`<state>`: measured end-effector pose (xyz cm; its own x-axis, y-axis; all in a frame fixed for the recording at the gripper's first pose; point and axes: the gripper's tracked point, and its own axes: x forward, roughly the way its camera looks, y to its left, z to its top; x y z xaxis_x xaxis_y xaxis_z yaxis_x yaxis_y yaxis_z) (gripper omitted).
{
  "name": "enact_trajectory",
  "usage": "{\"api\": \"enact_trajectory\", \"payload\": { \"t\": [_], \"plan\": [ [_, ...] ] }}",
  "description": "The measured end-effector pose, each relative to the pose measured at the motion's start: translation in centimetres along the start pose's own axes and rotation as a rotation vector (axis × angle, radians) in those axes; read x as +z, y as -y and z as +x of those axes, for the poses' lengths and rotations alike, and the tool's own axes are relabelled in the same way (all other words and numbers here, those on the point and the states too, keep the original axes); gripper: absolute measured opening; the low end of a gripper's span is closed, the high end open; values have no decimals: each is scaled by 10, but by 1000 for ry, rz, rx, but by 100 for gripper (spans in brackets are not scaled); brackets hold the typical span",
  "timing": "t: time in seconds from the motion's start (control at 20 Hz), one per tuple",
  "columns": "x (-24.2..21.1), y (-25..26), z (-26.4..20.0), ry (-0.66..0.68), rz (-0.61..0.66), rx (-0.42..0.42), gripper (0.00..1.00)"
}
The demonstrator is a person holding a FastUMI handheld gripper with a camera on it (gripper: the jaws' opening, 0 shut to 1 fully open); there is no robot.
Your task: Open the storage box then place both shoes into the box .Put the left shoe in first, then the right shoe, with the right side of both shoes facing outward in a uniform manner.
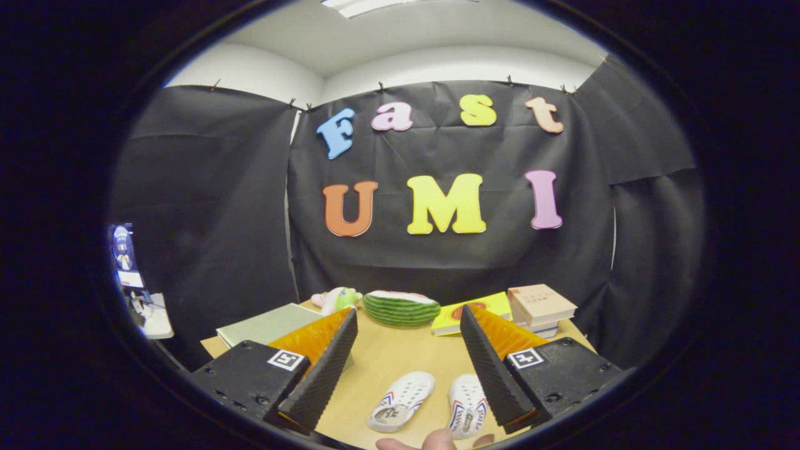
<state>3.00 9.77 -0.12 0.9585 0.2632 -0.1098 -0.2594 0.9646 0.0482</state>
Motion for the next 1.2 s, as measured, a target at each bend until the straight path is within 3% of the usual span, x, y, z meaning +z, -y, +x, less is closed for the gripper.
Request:
{"api": "enact_trajectory", "payload": {
  "t": [0.35,0.85,1.2],
  "plan": [
    [-20,-76,23,-149,226,272,100],
    [-118,-146,68,-440,356,434,100],
    [-170,-169,99,-569,540,445,99]
  ]
}}
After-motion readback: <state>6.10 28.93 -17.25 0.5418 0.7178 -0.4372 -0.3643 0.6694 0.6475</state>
